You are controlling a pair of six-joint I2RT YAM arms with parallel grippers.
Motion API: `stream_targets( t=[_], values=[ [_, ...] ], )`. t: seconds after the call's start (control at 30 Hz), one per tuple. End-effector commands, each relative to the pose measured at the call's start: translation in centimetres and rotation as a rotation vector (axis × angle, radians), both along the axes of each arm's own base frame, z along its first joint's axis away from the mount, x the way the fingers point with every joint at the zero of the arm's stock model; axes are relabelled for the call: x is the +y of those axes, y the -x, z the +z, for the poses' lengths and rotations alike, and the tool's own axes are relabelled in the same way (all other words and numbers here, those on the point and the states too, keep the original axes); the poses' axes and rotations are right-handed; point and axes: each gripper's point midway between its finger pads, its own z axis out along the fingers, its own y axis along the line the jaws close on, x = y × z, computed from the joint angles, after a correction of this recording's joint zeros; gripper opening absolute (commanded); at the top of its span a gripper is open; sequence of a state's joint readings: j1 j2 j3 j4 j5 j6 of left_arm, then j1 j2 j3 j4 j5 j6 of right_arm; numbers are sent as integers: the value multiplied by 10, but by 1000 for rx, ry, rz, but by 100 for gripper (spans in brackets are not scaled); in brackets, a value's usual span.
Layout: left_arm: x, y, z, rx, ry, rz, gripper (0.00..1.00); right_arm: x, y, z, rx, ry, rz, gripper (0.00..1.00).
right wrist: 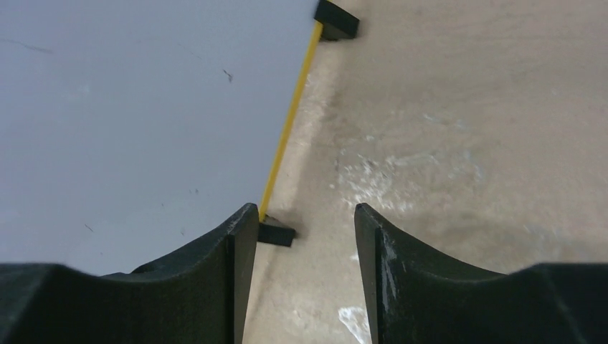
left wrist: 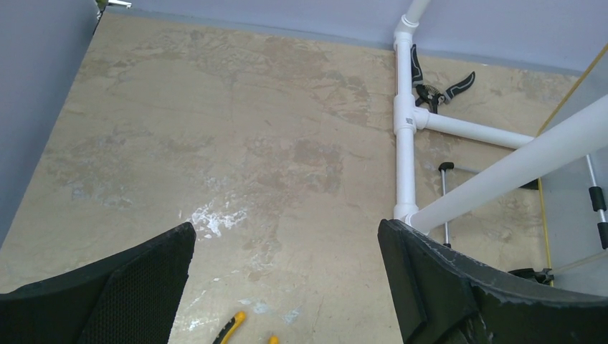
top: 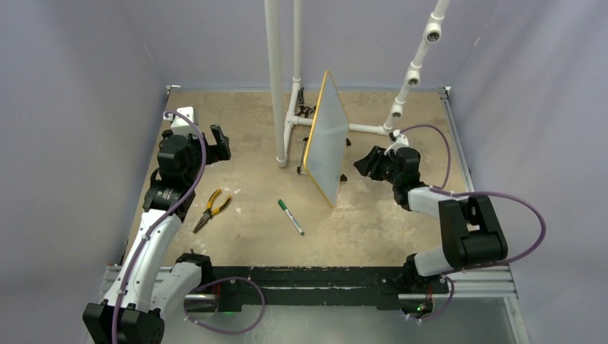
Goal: Write a sentence on the whiteboard
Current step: Adjust the whiteboard stand at the center of the board.
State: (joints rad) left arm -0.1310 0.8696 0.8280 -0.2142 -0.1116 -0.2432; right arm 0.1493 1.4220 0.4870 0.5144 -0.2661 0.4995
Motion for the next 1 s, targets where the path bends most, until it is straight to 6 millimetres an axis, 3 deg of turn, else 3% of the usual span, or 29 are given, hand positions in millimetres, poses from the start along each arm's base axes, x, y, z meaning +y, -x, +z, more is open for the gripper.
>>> stream_targets(
  t=[0.0,0.23,0.53,0.7,0.97],
  values=[
    [-4,-2,9,-34,4,-29,99,20,-28,30,-106,-56,94,53],
    [-8,-2,8,-28,10,-53,99,36,-35,0,-21,-77,156,41],
    [-11,-3,6,-21,12,-68,99,53,-29,-28,46,-73,204,36],
    [-12,-3,4,-15,11,-70,99,66,-20,-38,77,-68,240,34],
    [-13,-4,2,-8,12,-73,99,82,12,-48,122,-71,281,33]
  ],
)
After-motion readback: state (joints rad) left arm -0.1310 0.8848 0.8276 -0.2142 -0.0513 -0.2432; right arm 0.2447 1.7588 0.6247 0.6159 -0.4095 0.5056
